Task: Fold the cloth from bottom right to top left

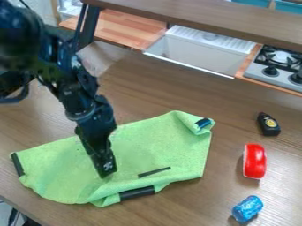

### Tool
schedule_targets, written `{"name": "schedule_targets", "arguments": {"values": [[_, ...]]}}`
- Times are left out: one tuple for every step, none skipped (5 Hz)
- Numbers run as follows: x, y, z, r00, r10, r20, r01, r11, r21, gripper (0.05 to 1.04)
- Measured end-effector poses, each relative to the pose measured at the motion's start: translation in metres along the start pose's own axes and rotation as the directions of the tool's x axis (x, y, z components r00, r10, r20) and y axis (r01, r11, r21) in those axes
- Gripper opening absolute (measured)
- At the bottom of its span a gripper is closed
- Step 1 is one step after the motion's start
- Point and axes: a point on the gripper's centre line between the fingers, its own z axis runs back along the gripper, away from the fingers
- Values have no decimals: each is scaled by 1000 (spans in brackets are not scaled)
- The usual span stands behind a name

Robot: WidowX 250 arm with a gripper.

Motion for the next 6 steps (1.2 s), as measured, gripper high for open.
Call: {"name": "schedule_targets", "arguments": {"values": [[13, 9, -3, 1000, 12, 23, -12, 1000, 0, 1001], [29, 24, -7, 999, 39, 33, -39, 999, 15, 1001], [56, 41, -12, 995, 86, 47, -87, 996, 23, 1001], [84, 62, -17, 989, 133, 66, -135, 990, 37, 1001], [107, 85, -22, 978, 193, 81, -198, 979, 51, 1001], [125, 101, -23, 966, 242, 93, -248, 967, 55, 1001]]}}
